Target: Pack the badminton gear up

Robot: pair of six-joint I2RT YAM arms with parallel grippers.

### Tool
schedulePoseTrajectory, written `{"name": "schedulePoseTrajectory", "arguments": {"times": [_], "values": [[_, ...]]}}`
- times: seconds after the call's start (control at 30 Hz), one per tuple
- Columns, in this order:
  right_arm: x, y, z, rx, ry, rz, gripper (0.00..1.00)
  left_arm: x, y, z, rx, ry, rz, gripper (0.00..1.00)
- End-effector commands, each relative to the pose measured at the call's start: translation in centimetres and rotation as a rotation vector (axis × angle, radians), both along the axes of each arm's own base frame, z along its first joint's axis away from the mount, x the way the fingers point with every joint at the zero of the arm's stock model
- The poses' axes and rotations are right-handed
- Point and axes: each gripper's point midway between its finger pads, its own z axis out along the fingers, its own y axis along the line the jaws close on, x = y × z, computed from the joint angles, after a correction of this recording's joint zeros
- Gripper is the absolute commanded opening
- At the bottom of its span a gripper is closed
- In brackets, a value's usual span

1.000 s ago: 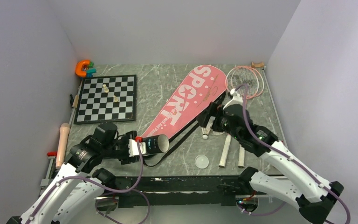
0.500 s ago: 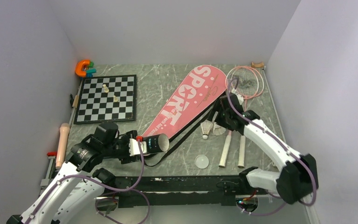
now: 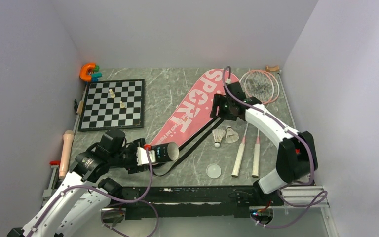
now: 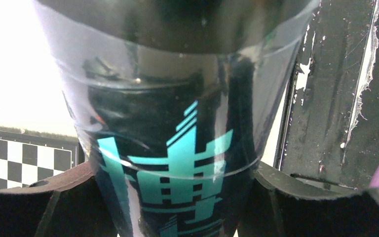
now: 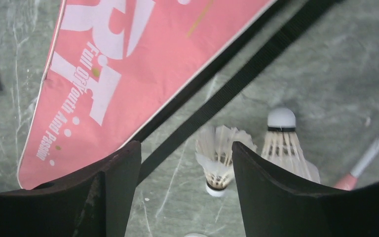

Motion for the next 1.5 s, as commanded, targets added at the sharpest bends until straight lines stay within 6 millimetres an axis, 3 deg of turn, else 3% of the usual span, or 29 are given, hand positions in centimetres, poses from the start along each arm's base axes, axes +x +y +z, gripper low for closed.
{"name": "schedulePoseTrajectory", "arguments": {"times": [0.0,0.2,0.73,1.27,1.47], "values": [[0.8,1.6,-1.1,-0.013,0.036,0.155,0.69,0.4,-0.3,0.9,-0.019,-0.045,-0.017,0.0],[0.4,1.1,-3.2,-0.054,0.085,0.16,0.67,0.2,-0.1,0.8,-0.006,-0.045,-0.021,0.0],[-3.0,2.3,-5.3,-0.036,0.163,0.257,0.56,0.1,-0.2,0.8,-0.006,-0.047,-0.035,0.0],[-6.0,2.3,-4.8,-0.007,0.169,0.256,0.26,0.0,-0.2,1.0,-0.012,-0.049,-0.045,0.0],[-7.6,2.0,-4.6,-0.004,0.178,0.255,0.23,-0.1,-0.3,1.1,-0.013,-0.048,-0.05,0.0]]}}
